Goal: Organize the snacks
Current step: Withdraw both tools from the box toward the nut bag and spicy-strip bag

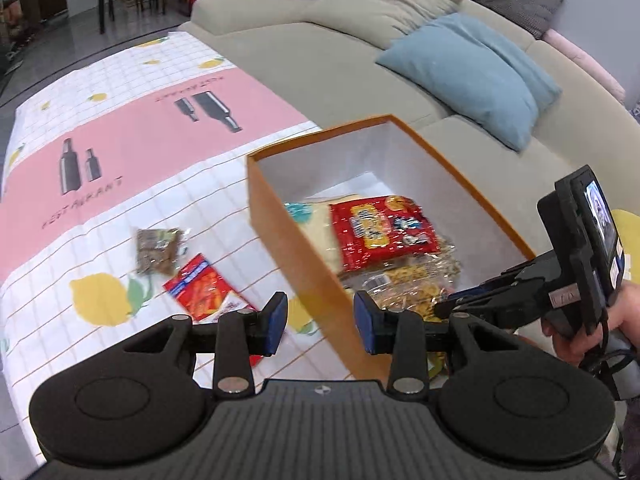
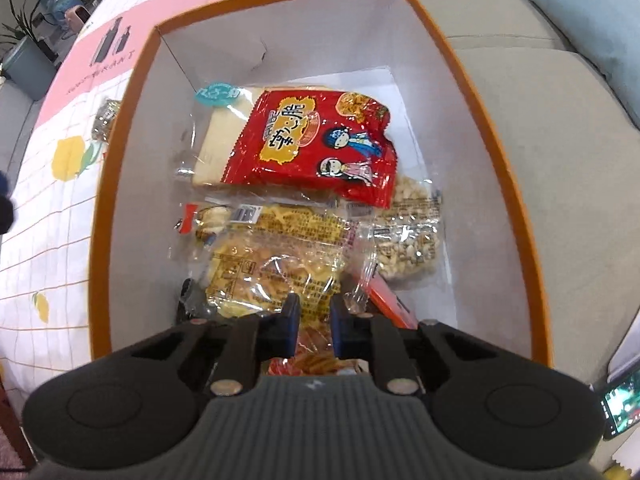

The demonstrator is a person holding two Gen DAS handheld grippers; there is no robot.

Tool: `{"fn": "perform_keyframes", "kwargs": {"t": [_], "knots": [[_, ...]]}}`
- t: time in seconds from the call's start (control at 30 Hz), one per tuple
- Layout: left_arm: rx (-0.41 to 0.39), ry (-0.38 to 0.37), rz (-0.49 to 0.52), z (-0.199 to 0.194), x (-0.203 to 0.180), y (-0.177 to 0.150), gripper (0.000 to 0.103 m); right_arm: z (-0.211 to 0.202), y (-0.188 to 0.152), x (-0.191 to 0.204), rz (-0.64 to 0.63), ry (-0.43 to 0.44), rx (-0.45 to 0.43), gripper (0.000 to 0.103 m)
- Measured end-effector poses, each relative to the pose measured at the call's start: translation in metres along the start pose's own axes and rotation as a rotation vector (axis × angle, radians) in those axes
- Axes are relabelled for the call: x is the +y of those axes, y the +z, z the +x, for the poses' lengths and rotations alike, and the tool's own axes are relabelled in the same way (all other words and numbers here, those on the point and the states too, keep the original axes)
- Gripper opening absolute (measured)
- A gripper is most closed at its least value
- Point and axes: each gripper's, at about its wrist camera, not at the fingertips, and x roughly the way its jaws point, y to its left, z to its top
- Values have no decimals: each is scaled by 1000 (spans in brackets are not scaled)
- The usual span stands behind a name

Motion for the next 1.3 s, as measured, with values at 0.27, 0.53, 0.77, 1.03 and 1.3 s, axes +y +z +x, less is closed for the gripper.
{"fn": "perform_keyframes", "kwargs": {"t": [0.27,0.53,0.77,1.03,1.3], "knots": [[-25,30,-48,-23,28,-19,46,-31,-4,18,-40,-68,-96,19],[-30,82,-117,-38,68,-46,57,-89,-23,78,-127,68,-379,45],[-56,105,-140,-40,103,-62,58,-75,-21,137,-162,187,-443,45],[-76,108,-87,-19,130,-58,58,-24,-8,181,-289,130,-386,52],[-20,107,-62,17,152,-59,58,28,17,204,-309,99,-324,64]]}}
